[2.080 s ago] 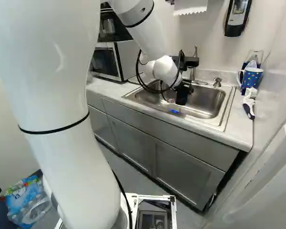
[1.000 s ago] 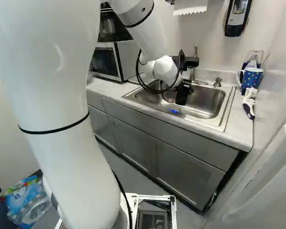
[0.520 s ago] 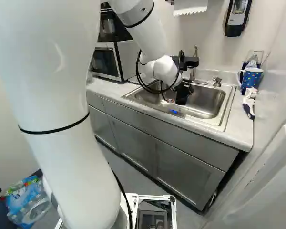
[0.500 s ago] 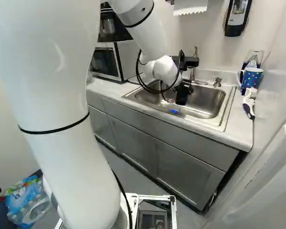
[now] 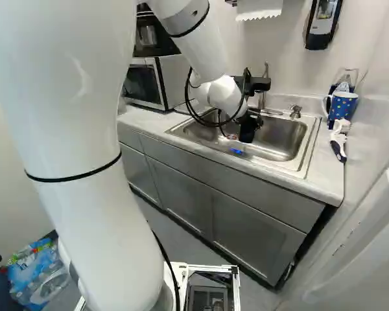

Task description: Rinse the cup and place it in the tray

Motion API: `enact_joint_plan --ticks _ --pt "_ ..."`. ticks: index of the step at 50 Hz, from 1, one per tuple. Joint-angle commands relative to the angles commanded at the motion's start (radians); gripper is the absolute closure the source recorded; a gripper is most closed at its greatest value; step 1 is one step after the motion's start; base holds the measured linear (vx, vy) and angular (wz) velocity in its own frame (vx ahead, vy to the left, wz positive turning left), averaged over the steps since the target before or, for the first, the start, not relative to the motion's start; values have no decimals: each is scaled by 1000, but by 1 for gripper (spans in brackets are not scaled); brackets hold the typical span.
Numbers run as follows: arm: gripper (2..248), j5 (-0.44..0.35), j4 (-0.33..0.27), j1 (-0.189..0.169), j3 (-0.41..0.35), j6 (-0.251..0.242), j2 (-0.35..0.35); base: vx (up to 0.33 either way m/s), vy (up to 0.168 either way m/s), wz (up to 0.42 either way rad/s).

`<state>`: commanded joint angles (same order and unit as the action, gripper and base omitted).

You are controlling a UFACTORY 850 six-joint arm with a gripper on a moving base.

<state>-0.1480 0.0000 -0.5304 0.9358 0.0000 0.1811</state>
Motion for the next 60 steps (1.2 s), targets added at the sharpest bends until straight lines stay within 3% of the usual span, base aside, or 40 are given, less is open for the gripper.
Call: enact_joint_plan --ticks 60 --pt "124 0 0 0 0 0 0 0 0 0"
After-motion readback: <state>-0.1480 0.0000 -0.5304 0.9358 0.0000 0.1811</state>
